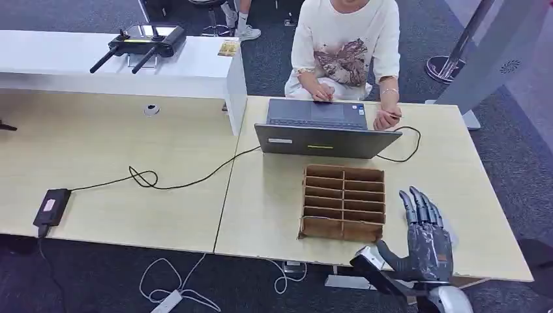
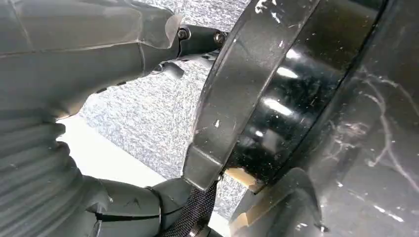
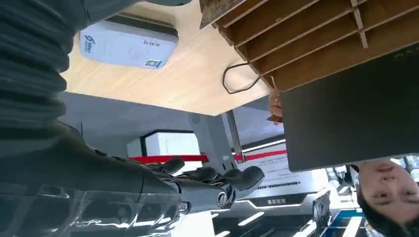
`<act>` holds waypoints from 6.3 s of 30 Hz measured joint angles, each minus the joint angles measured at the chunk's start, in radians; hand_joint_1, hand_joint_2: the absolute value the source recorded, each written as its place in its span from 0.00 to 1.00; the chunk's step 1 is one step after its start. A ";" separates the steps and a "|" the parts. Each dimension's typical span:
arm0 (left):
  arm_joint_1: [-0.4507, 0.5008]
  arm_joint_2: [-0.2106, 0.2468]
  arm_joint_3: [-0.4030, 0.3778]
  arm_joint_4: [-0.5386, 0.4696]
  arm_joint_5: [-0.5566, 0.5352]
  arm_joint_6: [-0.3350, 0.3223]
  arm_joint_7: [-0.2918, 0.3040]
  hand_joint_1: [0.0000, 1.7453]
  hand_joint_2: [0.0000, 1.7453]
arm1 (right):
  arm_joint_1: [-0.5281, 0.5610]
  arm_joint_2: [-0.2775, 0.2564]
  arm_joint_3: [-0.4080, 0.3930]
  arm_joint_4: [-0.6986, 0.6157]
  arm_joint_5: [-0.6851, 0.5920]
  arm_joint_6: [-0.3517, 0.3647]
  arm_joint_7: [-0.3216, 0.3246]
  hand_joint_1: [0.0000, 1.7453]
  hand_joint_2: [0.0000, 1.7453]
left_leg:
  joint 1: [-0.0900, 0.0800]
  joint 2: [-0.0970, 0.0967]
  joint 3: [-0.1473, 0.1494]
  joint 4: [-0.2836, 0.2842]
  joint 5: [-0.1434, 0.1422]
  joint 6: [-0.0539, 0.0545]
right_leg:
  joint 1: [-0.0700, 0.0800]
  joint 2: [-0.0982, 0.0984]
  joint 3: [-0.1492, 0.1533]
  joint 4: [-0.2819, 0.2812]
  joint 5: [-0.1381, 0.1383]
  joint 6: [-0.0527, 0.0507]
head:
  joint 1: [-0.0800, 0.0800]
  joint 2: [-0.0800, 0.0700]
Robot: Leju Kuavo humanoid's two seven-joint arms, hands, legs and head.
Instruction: Pass the card to the sensor for recognition and then transmit it.
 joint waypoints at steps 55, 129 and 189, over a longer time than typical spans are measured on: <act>-0.004 -0.002 -0.052 -0.003 0.003 -0.004 0.005 0.00 1.00 | -0.143 -0.014 0.111 0.185 0.203 0.052 0.133 0.04 1.00 | -0.002 -0.001 0.000 0.000 0.000 0.000 | -0.002 0.000 0.000 0.001 0.000 0.000 | 0.000 0.000; 0.001 0.011 -0.106 -0.003 0.029 -0.003 -0.026 0.00 1.00 | -0.122 -0.014 0.118 0.191 0.248 0.088 0.165 0.79 1.00 | -0.001 -0.001 -0.001 0.000 0.000 0.000 | -0.002 0.000 -0.001 0.001 0.000 0.000 | 0.000 0.000; 0.012 0.032 -0.154 -0.003 0.080 -0.002 -0.074 0.00 1.00 | -0.120 -0.015 0.113 0.130 -0.245 0.057 -0.191 1.00 1.00 | 0.000 0.000 -0.001 0.000 0.000 0.000 | 0.000 0.000 -0.001 0.001 0.000 0.000 | 0.000 0.000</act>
